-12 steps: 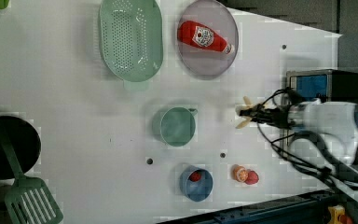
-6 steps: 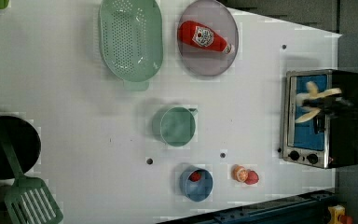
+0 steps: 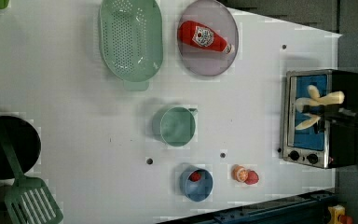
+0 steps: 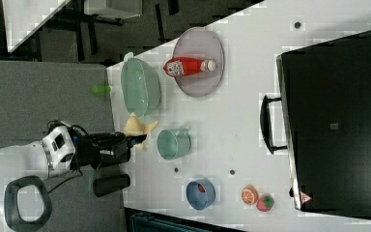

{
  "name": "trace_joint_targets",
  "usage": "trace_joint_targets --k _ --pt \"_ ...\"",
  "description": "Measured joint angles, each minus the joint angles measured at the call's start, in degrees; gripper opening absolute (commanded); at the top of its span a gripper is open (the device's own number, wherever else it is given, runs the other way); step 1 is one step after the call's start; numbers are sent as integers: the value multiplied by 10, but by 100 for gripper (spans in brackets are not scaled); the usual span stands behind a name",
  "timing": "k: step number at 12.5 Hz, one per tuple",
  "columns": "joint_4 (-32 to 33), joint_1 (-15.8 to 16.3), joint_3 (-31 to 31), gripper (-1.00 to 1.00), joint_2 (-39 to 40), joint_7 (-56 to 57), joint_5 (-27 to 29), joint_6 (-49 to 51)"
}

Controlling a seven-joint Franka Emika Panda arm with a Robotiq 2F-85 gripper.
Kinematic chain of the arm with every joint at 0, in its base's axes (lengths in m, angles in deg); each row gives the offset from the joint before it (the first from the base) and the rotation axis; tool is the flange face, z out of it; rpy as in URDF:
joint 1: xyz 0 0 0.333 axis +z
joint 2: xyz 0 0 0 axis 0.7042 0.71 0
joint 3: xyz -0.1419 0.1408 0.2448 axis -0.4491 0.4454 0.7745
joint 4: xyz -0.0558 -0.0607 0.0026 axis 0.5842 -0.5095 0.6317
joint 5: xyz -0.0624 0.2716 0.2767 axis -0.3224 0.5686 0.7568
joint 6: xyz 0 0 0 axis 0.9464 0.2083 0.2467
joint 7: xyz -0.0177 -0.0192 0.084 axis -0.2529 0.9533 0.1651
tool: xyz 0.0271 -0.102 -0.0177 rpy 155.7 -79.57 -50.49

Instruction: Pick Banana and place it in mug.

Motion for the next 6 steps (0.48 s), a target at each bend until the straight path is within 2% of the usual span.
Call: trace_joint_targets --k 2,6 --pt "2 6 58 -42 29 0 17 -2" --pt "15 19 177 -42 76 -44 14 10"
